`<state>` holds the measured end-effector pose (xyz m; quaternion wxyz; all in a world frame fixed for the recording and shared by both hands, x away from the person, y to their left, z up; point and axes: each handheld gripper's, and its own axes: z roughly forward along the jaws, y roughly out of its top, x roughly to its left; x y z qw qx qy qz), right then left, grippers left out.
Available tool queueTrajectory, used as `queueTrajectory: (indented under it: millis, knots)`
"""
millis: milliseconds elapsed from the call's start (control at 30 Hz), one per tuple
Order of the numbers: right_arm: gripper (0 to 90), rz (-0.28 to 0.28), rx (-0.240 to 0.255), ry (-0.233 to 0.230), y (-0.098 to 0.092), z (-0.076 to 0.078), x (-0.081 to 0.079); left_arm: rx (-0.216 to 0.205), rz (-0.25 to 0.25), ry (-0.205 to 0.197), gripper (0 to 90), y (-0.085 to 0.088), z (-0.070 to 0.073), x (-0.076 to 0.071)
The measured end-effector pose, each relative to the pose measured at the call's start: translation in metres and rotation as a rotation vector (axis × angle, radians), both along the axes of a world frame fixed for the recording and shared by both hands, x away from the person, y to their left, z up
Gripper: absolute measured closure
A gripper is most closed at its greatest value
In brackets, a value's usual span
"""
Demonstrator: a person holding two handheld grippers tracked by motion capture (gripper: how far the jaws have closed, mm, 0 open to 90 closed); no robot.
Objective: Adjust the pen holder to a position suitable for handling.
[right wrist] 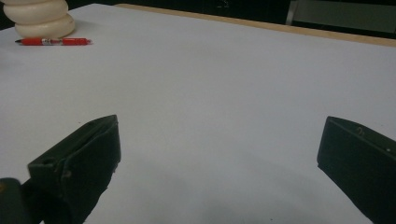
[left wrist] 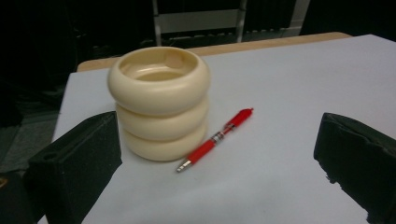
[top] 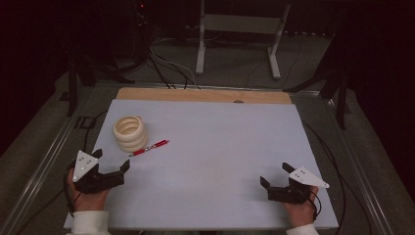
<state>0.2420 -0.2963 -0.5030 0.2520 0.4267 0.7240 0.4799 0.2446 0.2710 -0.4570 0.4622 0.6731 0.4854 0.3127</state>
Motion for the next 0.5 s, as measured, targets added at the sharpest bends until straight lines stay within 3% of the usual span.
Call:
queueTrajectory:
  millis: [500]
  knots:
    - [0.1, 0.002, -0.002, 0.010, 0.000, -0.001, 0.001, 0.003, 0.021, 0.030, 1.5, 0.009, 0.020, 0.033]
